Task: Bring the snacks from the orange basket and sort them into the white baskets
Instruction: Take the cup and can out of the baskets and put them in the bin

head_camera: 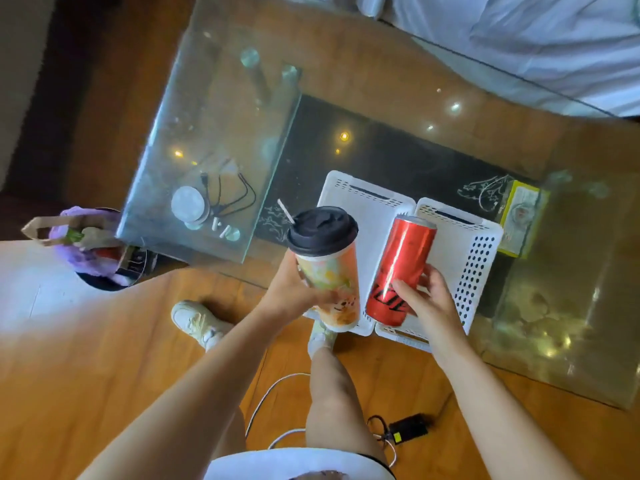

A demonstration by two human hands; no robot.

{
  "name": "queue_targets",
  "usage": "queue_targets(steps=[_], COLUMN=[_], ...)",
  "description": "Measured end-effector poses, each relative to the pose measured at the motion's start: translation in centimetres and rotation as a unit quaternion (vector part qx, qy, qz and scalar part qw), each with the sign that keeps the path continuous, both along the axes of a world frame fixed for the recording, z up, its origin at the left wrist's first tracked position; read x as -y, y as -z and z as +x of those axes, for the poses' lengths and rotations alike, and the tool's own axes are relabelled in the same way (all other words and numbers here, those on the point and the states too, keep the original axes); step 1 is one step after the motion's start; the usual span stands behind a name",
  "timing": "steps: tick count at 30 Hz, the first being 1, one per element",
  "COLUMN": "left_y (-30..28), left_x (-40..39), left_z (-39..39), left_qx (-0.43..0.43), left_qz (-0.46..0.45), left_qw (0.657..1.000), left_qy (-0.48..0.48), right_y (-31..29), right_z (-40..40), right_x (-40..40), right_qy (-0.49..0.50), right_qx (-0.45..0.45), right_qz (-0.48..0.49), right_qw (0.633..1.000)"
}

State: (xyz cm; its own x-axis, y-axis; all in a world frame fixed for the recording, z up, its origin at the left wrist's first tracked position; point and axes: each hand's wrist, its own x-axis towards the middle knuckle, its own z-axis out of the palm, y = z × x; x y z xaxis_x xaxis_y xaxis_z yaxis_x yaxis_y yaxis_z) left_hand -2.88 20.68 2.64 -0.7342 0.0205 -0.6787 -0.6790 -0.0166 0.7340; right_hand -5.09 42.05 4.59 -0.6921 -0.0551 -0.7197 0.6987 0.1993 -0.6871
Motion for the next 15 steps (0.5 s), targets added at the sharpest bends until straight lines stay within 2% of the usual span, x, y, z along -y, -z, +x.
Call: queue_targets(steps=[7,11,15], left_y=[-2.9,-5.0,-5.4], left_x=[8.9,16.3,24.1], left_z=[7.1,11.7,16.2], left_qx=[-0.019,-0.006,0.003], left_qz=[0.055,0.079,0.046], left_qw=[0.990,0.965,0.930], left_qy=[-0.126,-0.250,-0.365], right_y=[-3.8,-4.5,-4.2], right_z=[1.8,3.6,6.2], right_x=[12.5,21.5,31.5], right_qy=[-0.122,-0.213,-0.286], right_qx=[0.047,0.066,0.088], right_qz=[-0.043,-0.040,-0.058], right_qw=[0.991,0.974,0.952])
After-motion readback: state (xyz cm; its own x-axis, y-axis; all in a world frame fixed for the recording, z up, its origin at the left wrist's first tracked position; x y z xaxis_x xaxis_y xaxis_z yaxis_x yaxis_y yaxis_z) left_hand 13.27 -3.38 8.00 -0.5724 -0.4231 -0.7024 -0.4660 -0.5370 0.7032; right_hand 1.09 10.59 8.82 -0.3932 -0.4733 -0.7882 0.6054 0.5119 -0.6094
